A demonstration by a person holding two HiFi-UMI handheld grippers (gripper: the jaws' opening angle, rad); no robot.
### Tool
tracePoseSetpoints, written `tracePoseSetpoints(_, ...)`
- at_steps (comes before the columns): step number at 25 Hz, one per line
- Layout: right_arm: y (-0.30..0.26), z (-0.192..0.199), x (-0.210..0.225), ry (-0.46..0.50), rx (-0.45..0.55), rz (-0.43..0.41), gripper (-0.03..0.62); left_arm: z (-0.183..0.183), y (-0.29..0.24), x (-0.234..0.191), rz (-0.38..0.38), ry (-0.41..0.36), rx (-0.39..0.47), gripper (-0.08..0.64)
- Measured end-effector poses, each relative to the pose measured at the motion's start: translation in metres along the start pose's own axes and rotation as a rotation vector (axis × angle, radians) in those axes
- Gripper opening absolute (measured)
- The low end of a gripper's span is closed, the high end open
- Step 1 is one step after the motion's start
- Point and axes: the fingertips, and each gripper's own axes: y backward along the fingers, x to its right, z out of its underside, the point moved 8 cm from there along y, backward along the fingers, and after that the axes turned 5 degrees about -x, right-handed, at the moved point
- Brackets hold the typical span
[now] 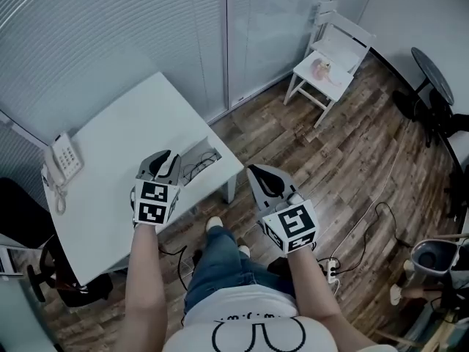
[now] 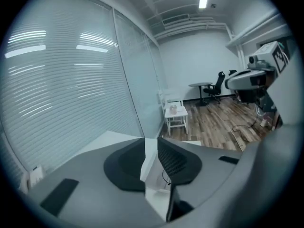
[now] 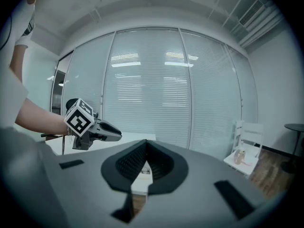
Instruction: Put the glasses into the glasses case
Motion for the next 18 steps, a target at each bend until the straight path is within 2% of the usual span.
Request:
tracePoseSetpoints(6, 0.013, -0.020, -0.008, 0.057, 0.055, -0.012, 0.011, -0.005, 0.051, -0.007, -0.111, 0.105, 0.178, 0.092)
tracePoseSetpoints(12, 0.022, -0.047, -0.018, 0.123, 0.106, 0.019, 0.011, -0.009, 0.092, -0.013, -0.184, 0.130, 0.272, 0.025)
tracePoseSetpoints(18, 0.038, -0.077, -0.031, 0.166, 0.180, 0.075, 0.010, -0.025, 0.126, -0.019, -0.229, 0.141, 0.370, 0.017)
